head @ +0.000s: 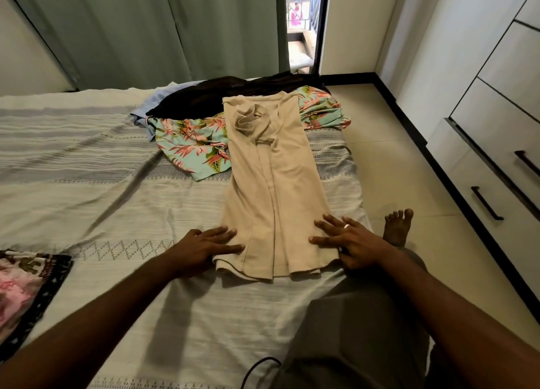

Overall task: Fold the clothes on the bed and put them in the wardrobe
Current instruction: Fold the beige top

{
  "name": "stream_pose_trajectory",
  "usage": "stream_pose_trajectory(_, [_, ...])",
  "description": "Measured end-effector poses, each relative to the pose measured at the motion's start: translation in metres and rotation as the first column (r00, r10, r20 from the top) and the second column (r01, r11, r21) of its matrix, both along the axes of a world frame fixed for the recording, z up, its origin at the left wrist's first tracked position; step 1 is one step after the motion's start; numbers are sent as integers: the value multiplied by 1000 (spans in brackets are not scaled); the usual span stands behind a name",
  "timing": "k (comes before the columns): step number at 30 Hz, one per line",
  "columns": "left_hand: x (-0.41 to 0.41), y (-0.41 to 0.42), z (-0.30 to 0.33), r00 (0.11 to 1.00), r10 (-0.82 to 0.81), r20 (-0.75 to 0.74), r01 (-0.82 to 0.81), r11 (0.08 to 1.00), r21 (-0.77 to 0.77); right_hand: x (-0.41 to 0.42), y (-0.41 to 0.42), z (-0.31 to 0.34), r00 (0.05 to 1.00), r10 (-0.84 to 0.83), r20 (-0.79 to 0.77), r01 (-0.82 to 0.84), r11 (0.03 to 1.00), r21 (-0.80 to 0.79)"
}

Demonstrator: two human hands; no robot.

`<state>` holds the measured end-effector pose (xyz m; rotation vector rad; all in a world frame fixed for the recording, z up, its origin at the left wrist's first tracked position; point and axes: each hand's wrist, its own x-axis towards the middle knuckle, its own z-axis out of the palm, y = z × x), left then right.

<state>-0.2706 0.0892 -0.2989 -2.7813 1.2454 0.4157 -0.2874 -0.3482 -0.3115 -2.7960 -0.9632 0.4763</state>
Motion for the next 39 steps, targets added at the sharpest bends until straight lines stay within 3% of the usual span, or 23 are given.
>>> stream_pose_trajectory(2, [8, 2, 10, 985, 48, -163, -61, 995, -80, 5, 3, 5, 995, -85, -58, 87, 995, 44])
stream_pose_trajectory(4, [20, -3, 27, 884, 161, -439, -263, 947, -183, 19, 8, 12, 943, -227, -245, 275, 944, 181])
stream_pose_trajectory(6, [35, -11, 51, 724, 250, -643, -499, 833, -238, 37, 18, 25, 820, -286, -495, 513, 751, 416])
stream_pose_trajectory(8, [58, -20, 72, 535, 371, -759, -740, 639, -209, 57, 32, 40, 687, -376, -622, 718, 482, 501])
stream_pose_trajectory(10, [79, -23, 73, 401, 429, -809, -889, 396, -230, 71, 43, 46, 537, -512, -670, 840, 254, 479])
stream_pose_trajectory(12, [91, -27, 58, 308, 454, -836, -950, 201, -240, 78, 49, 40, 427, -579, -694, 888, 123, 444])
stream_pose_trajectory(15, [87, -35, 21, 222, 503, -835, -972, 44, -232, 78, 51, 26, 362, -604, -710, 904, 43, 425])
stream_pose_trajectory(17, [85, -34, 5, 186, 460, -868, -967, -74, -246, 80, 51, 18, 346, -604, -718, 901, 2, 433])
stream_pose_trajectory(19, [85, -33, -1, 174, 415, -893, -958, -136, -250, 82, 52, 10, 329, -647, -688, 896, -17, 444])
stream_pose_trajectory(22, [87, -35, -6, 180, 355, -917, -948, -188, -258, 83, 59, -2, 316, -705, -635, 890, -13, 457])
stream_pose_trajectory(25, [86, -41, -14, 229, 347, -909, -938, -170, -301, 79, 70, -5, 321, -747, -582, 858, -31, 513])
stream_pose_trajectory(31, [78, -55, -13, 283, 465, -839, -910, -147, -388, 76, 77, -9, 289, -833, -472, 833, -24, 552])
stream_pose_trajectory(36, [72, -56, -11, 299, 595, -746, -902, -79, -425, 75, 73, -7, 285, -867, -408, 841, 22, 541])
stream_pose_trajectory(39, [69, -55, -13, 334, 716, -613, -897, 42, -440, 72, 71, -4, 300, -883, -362, 856, 81, 510])
